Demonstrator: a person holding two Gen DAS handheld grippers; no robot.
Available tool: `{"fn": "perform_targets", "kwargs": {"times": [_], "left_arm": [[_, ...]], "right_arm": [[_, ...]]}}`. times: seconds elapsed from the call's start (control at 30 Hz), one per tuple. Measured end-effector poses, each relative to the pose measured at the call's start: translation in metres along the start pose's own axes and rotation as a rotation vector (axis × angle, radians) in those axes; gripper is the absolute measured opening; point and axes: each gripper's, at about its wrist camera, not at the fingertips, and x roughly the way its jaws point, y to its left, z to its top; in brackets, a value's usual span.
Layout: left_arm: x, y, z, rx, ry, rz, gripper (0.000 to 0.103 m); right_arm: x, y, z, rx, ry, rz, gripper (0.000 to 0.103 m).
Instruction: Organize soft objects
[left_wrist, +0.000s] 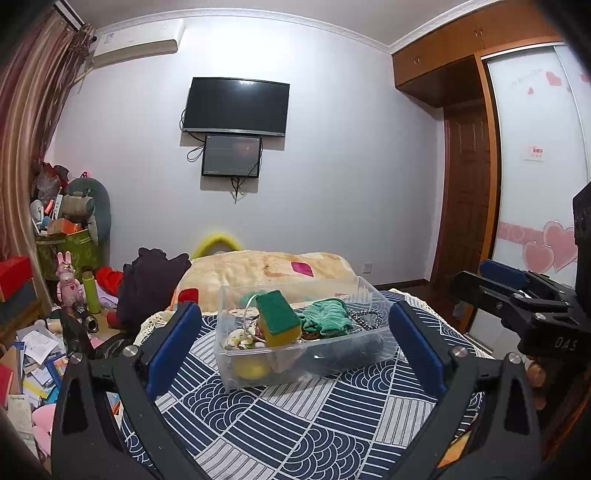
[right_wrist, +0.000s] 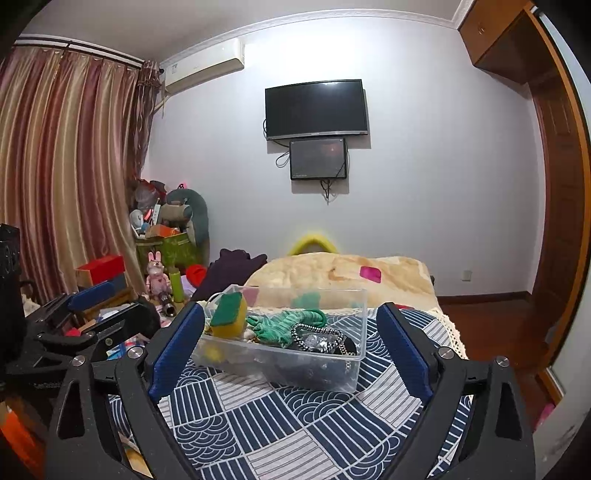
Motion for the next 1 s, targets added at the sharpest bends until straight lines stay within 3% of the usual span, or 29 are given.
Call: {"fn": "perform_targets", "kwargs": {"times": [0.17, 0.27, 1.0], "left_arm": [[0.0002, 0.0004, 0.0001, -0.002, -0.003, -0.001, 0.103], [-0.0003, 0.0009, 0.0002, -0.002, -0.002, 0.002, 0.103], [0.0029, 0.0015, -0.0011, -0.011, 0.009, -0.005, 0.103]], "right_arm": [[-0.0010, 0.0000, 0.0006, 0.002, 0.000, -0.002, 0.096], [-0.0022, 0.0004, 0.0008, 0.003, -0.005, -0.011, 0.103], [0.0001, 0.0040, -0.0016, 0.003, 0.004, -0.016, 0.103]]}}
